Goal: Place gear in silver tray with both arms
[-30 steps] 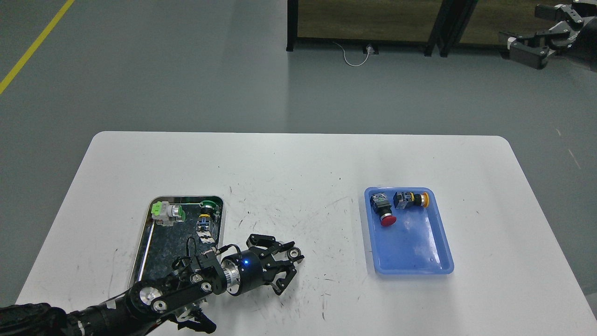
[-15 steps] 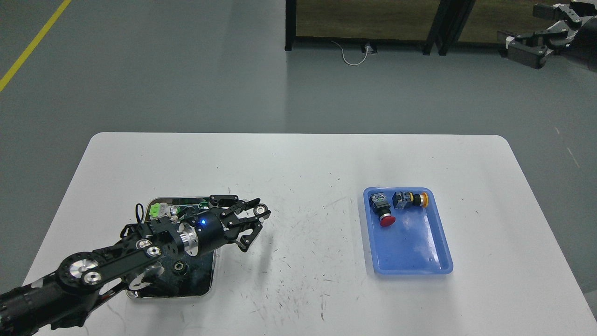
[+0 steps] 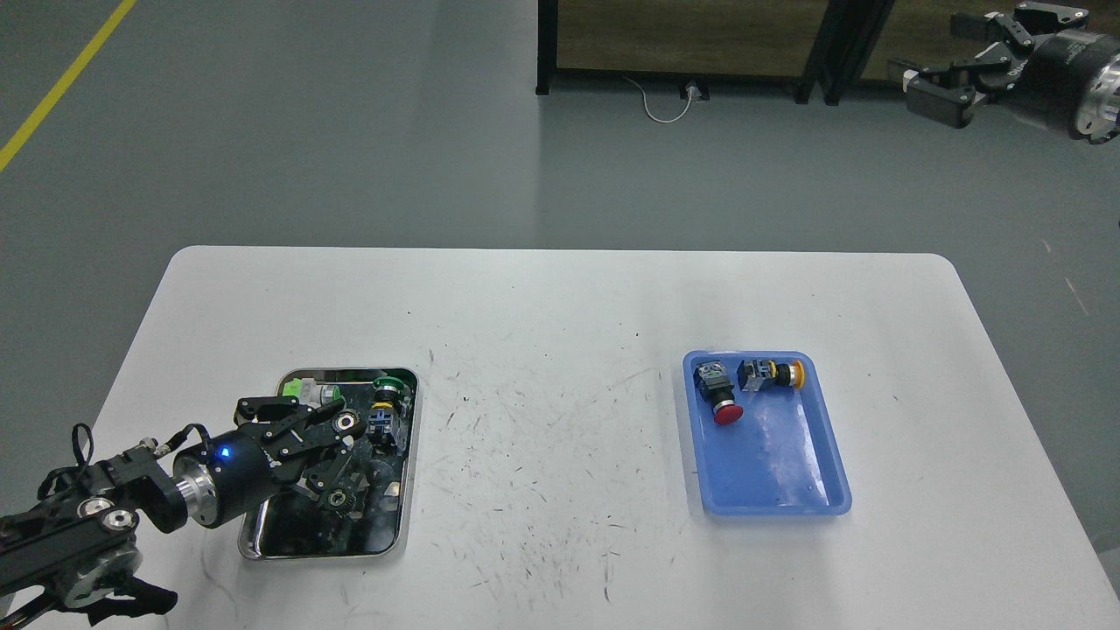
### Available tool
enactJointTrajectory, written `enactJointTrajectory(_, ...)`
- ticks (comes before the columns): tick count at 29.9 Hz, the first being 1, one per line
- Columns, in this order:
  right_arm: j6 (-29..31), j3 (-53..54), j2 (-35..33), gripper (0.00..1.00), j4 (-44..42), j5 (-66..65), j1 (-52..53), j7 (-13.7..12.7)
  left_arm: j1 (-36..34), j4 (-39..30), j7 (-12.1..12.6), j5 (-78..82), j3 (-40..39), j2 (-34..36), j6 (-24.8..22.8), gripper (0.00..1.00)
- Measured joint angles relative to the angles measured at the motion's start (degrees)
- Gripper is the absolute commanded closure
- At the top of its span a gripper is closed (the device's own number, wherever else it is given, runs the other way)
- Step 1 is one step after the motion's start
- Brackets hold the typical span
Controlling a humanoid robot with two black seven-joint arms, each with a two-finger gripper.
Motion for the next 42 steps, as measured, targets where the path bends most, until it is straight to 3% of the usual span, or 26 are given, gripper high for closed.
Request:
enactJointTrajectory(12, 0.00, -0.03, 3.38, 0.16, -3.25, -0.19, 0.04, 0.00, 2.73, 6.78, -1.17, -0.39, 0.03, -2.57, 1.24, 0.73)
enactJointTrajectory(16, 0.00, -0.04, 3.94, 0.16, -3.64, -0.23, 0.04, 0.00, 3.08, 7.60, -1.25, -0.40, 0.07, -2.76, 1.06, 0.66)
enactJointTrajectory(19, 0.00, -0.05, 4.13, 0.16, -3.85, -0.23, 0.05, 0.00, 3.12, 8.43, -1.26, -0.47, 0.07, -3.10, 1.02, 0.52)
enactJointTrajectory(20, 0.00, -0.04, 4.15, 0.16, -3.88, -0.23, 0.05, 0.00, 3.15, 8.61, -1.26, -0.48, 0.07, -3.18, 1.01, 0.39)
enactJointTrajectory(22, 0.00, -0.05, 4.15, 0.16, -3.92, -0.23, 0.04, 0.00, 3.20, 8.85, -1.33, -0.91, 0.06, -3.35, 1.07, 0.23)
enactJointTrajectory(23, 0.00, -0.05, 4.15, 0.16, -3.93, -0.23, 0.05, 0.00, 3.21, 8.94, -1.40, -1.54, 0.04, -3.40, 1.25, 0.09)
enactJointTrajectory(24, 0.00, -0.05, 4.15, 0.15, -3.93, -0.23, 0.04, 0.00, 3.21, 9.00, -1.45, -2.27, -0.07, -3.41, 1.44, 0.05)
enactJointTrajectory(37, 0.00, 1.33, 3.81, 0.09, -3.93, 0.17, 0.46, 0.00, 2.11, 7.16, -0.94, -9.46, -4.95, -0.51, 3.81, 0.03)
enactJointTrajectory(40, -0.42, 3.55, 3.51, 0.09, -4.75, 0.38, 0.56, -0.10, 1.37, 5.48, 0.67, -10.38, -10.20, 2.57, 3.81, 0.03)
enactJointTrajectory(42, -1.13, 4.96, 3.47, 0.09, -5.81, 0.65, 0.58, -0.15, -0.94, 5.08, 3.02, -10.82, -12.81, 4.79, 3.26, 0.03)
